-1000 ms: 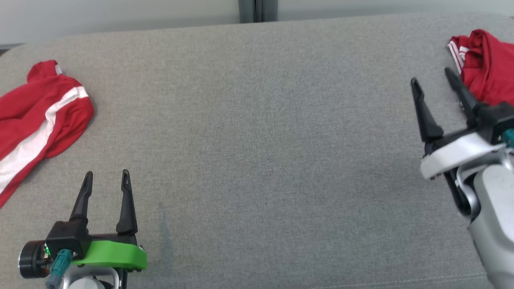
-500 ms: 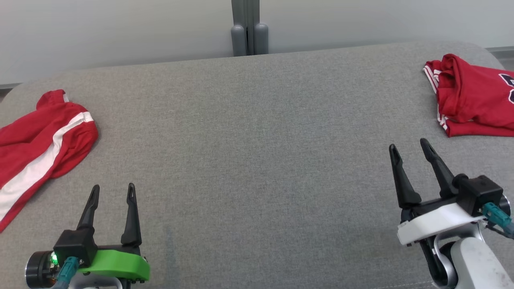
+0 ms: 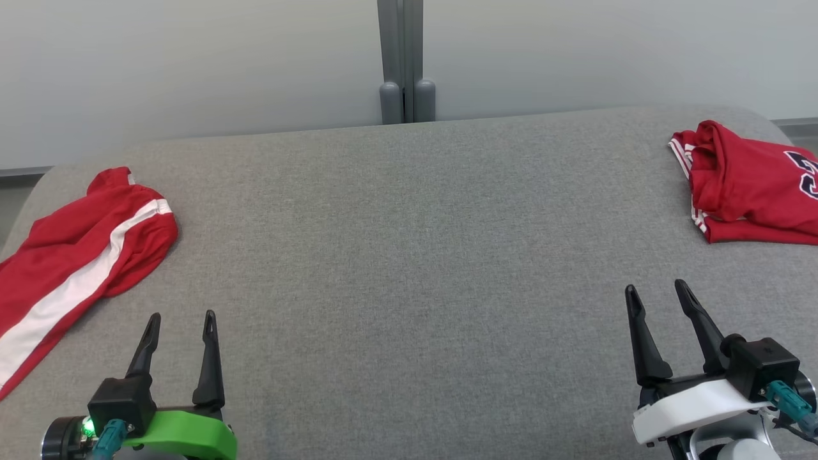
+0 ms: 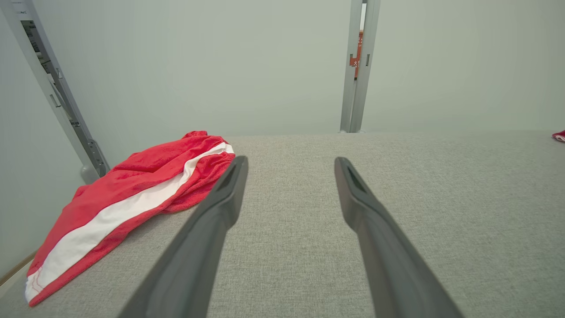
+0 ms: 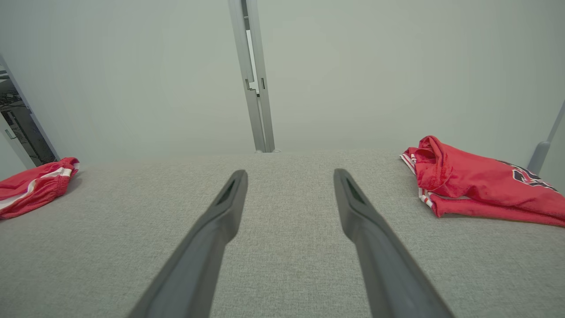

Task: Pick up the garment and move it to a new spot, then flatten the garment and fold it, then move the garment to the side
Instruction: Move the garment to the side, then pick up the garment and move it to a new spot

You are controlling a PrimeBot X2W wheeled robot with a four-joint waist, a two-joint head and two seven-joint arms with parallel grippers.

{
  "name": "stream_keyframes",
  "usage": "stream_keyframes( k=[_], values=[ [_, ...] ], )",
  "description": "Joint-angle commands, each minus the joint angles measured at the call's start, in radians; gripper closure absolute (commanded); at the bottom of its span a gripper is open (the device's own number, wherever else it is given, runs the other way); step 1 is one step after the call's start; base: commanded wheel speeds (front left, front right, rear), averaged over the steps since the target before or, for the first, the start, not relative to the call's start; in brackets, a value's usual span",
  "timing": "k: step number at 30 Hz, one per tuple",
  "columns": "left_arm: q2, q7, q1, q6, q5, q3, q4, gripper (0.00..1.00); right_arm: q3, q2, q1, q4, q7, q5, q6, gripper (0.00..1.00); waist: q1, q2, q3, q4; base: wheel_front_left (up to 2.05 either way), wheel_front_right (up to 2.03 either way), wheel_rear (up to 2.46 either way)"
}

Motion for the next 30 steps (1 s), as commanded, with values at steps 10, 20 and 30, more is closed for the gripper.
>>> stream_keyframes(
  k=[10,20,30],
  values=[
    [0.028,0.025,0.028,0.006,-0.029,0.016,0.001,0.00,-0.010,0.021,0.032,-0.008,0.019,-0.017,-0.002,0.00,0.0001,0.0000,-0.028,0.028,0.00,0.00,0.00],
    [0.043,0.047,0.039,0.015,-0.042,0.018,-0.026,0.00,-0.019,0.026,0.026,-0.015,0.037,-0.017,-0.002,0.00,0.0001,0.0000,-0.027,0.035,0.00,0.00,0.00],
    [0.049,0.050,0.042,0.027,-0.046,0.015,-0.040,0.00,-0.014,0.019,0.028,-0.003,0.044,-0.011,-0.002,0.00,0.0001,0.0000,-0.027,0.035,0.00,0.00,0.00]
  ],
)
